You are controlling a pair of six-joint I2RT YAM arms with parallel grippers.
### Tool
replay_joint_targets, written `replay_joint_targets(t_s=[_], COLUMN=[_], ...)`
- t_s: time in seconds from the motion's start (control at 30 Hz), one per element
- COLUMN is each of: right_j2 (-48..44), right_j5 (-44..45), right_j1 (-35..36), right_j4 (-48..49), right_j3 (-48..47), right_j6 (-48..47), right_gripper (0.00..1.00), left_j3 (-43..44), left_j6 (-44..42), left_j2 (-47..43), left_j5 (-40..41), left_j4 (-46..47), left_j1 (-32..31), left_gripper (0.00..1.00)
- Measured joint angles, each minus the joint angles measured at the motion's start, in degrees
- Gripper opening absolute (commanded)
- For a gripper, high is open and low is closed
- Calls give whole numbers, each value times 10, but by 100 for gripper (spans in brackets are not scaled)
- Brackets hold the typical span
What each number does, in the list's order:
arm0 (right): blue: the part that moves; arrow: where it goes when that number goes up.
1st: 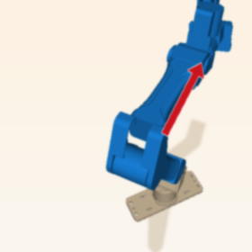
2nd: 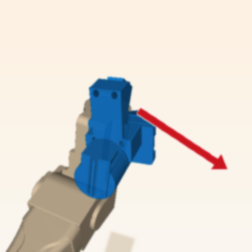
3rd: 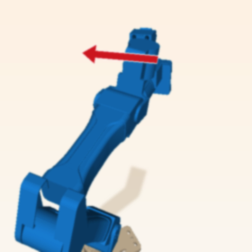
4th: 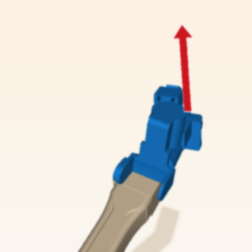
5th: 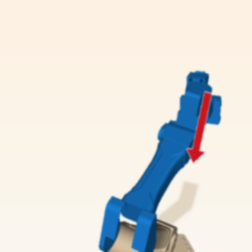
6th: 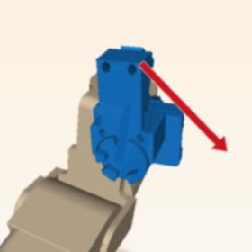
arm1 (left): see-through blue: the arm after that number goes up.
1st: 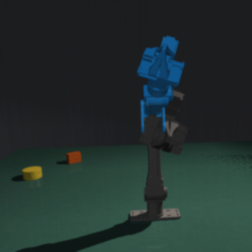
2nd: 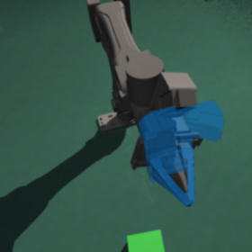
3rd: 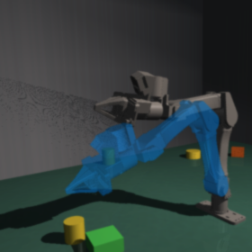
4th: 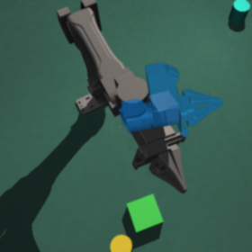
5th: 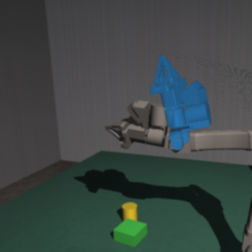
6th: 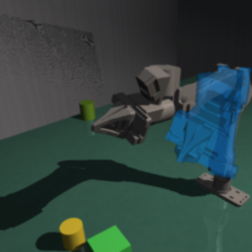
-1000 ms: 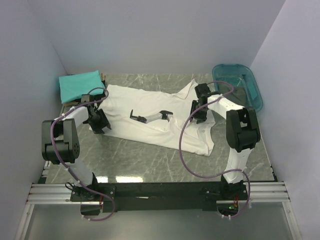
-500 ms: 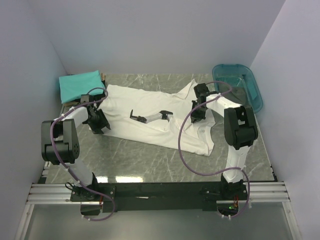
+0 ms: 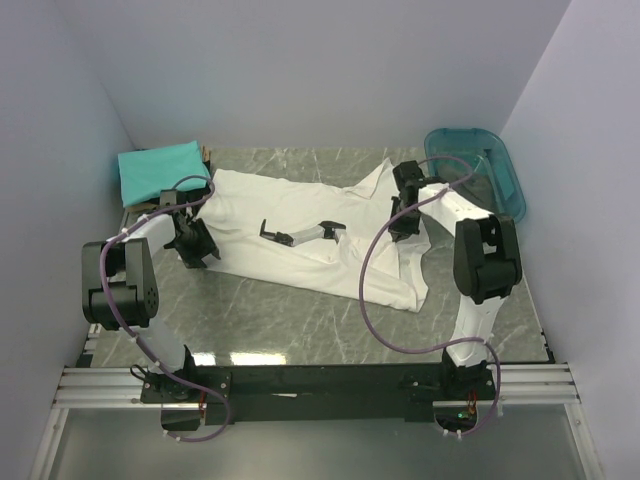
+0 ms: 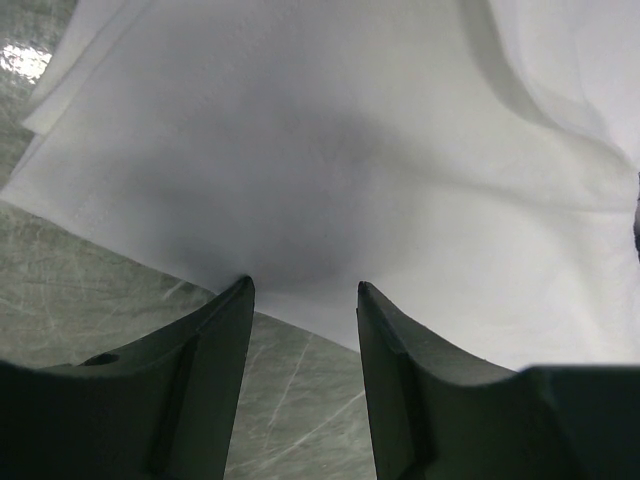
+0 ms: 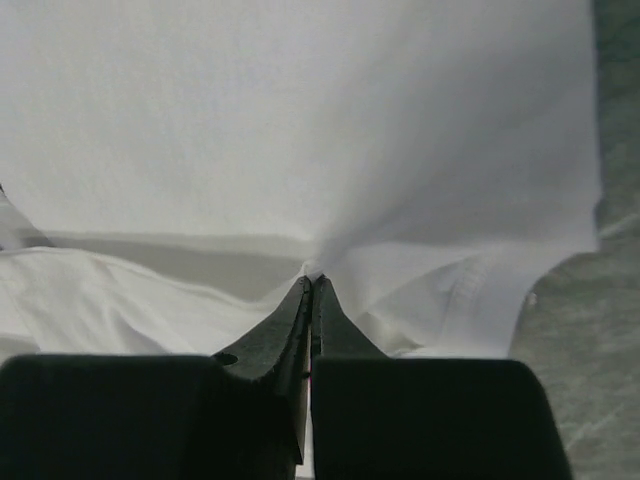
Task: Fold and stack the t-shirts
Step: Fold the tshirt
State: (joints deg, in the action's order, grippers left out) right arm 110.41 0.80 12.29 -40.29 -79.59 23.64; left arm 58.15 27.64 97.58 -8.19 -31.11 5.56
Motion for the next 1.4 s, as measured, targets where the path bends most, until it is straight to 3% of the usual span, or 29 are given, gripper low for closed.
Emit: replay_joint_targets(t_s=[0.9, 1.0, 1.03, 1.2, 1.4], right_j2=[-3, 4, 6, 12, -7], right_j5=[65, 65, 65, 65, 62], right_j1=[-3, -3, -3, -3, 1], right_j4=[-75, -78, -78, -85, -85], right_j3=[-105, -111, -112, -112, -107], right_j6=[-11, -11, -12, -17, -14], right_gripper=[0, 20, 33, 60, 64], left_j3=[-17, -17, -17, -10, 44], left_j6=[-1, -2, -2, -6, -4], left_j2=[-10, -10, -10, -10, -10], left_j5=[-10, -11, -12, -16, -17], left_j4=[19, 19, 19, 12, -19], left_j1=[6, 6, 6, 6, 9], left_gripper=[53, 53, 54, 56, 57])
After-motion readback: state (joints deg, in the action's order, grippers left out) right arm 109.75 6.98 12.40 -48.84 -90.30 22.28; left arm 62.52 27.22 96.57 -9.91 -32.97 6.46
